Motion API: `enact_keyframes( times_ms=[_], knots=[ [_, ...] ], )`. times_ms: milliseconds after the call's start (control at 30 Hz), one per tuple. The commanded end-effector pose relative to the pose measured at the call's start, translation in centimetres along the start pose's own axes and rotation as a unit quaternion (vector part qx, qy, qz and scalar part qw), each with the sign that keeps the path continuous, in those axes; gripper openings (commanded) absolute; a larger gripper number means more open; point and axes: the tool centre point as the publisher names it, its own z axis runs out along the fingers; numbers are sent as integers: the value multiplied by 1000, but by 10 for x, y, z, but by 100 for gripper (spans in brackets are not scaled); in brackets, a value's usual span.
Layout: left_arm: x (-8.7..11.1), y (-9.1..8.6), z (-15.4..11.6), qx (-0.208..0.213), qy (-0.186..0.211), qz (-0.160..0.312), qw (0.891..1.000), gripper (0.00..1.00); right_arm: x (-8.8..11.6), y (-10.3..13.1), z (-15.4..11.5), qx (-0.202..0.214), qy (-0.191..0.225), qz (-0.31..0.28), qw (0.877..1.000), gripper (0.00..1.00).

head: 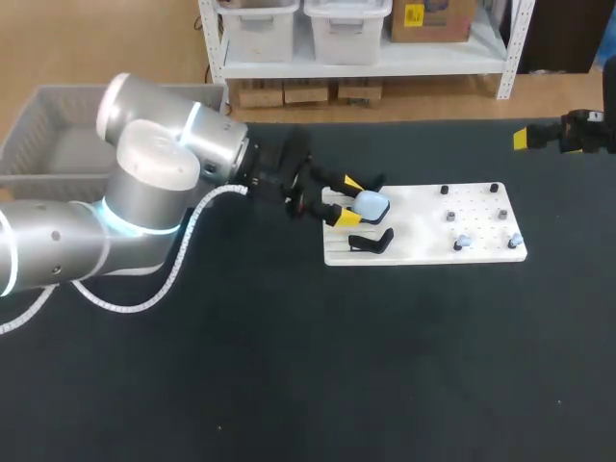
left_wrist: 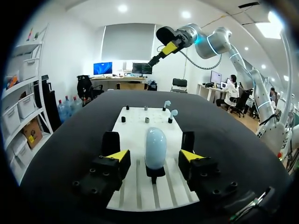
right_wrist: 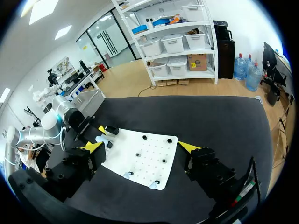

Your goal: Pick up each earbud case from the left stands, insert the matching earbuds, close the lid, and place the case in the box.

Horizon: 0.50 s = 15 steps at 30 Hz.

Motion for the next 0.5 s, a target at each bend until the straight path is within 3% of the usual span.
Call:
enact_keyframes(
  times_ms=[33, 233, 500],
  knots=[
    [1, 4, 3, 3, 4, -1, 1000, 78, 0, 0, 0, 0, 0, 0, 1000, 100],
    [2, 6, 4, 1, 8, -4, 1000, 83, 0, 0, 0, 0, 0, 0, 1000, 100],
    [1, 7, 5, 1, 9, -3, 1000, 78, 0, 0, 0, 0, 0, 0, 1000, 100]
  ],
)
